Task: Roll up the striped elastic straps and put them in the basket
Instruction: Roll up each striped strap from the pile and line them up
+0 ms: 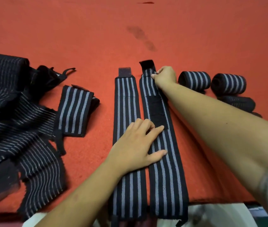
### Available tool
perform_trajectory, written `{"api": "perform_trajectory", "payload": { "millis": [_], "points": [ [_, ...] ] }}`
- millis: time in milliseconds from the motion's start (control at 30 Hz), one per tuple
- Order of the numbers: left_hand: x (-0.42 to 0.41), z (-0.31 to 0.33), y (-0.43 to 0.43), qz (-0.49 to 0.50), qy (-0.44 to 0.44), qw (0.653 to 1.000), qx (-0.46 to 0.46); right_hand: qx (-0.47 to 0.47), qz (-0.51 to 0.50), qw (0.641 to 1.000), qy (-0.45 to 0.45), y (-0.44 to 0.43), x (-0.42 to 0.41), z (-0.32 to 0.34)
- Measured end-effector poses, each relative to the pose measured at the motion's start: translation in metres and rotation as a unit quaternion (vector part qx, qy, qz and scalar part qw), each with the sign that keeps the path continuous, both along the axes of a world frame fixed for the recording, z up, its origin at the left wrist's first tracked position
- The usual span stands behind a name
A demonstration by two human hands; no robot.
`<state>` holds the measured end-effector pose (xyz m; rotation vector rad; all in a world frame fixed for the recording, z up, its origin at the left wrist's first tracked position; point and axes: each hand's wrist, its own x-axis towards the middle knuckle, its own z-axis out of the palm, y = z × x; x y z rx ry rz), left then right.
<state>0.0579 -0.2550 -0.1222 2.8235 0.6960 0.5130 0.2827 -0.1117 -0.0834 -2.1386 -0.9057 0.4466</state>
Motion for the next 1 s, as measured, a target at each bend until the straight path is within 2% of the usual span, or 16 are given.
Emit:
{"api": "perform_trajectory", "payload": {
  "millis": [67,233,300,367,400,467,533,600,667,733,867,1000],
  "points": [
    [0.000,0.000,0.000,0.002,-0.004,1.000,-0.002,0.012,-0.004,1.000,0.019,0.000,0.000,0.004],
    [-0.001,0.001,0.002,-0.001,0.001,1.000,-0.028,0.120,0.024,0.991,0.056,-0.015,-0.002,0.007],
    [0.001,0.005,0.008,-0.011,0.014,0.996,-0.090,0.172,0.045,0.980,0.090,-0.025,-0.006,0.015],
    [0.005,0.016,0.019,-0.018,0.010,0.980,-0.200,0.215,0.047,0.968,0.117,-0.037,-0.009,0.028],
    [0.008,0.022,0.026,-0.005,-0.028,0.969,-0.245,0.235,0.048,0.961,0.136,-0.045,-0.011,0.035],
    [0.015,0.035,0.040,0.091,-0.168,0.943,-0.274,0.263,0.061,0.944,0.191,-0.063,-0.013,0.046],
    [0.024,0.050,0.050,0.209,-0.282,0.892,-0.284,0.274,0.089,0.925,0.249,-0.085,-0.017,0.053],
    [0.034,0.061,0.058,0.238,-0.309,0.852,-0.349,0.272,0.112,0.910,0.292,-0.104,-0.020,0.053],
    [0.046,0.066,0.065,0.212,-0.295,0.847,-0.388,0.259,0.132,0.902,0.318,-0.117,-0.023,0.048],
    [0.055,0.062,0.068,0.192,-0.302,0.841,-0.405,0.228,0.137,0.911,0.314,-0.123,-0.025,0.039],
    [0.063,0.041,0.067,0.162,-0.330,0.833,-0.414,0.183,0.138,0.950,0.213,-0.117,-0.022,0.024],
    [0.061,0.032,0.074,0.130,-0.320,0.838,-0.423,0.193,0.150,0.951,0.189,-0.109,-0.024,0.008]
  ]
}}
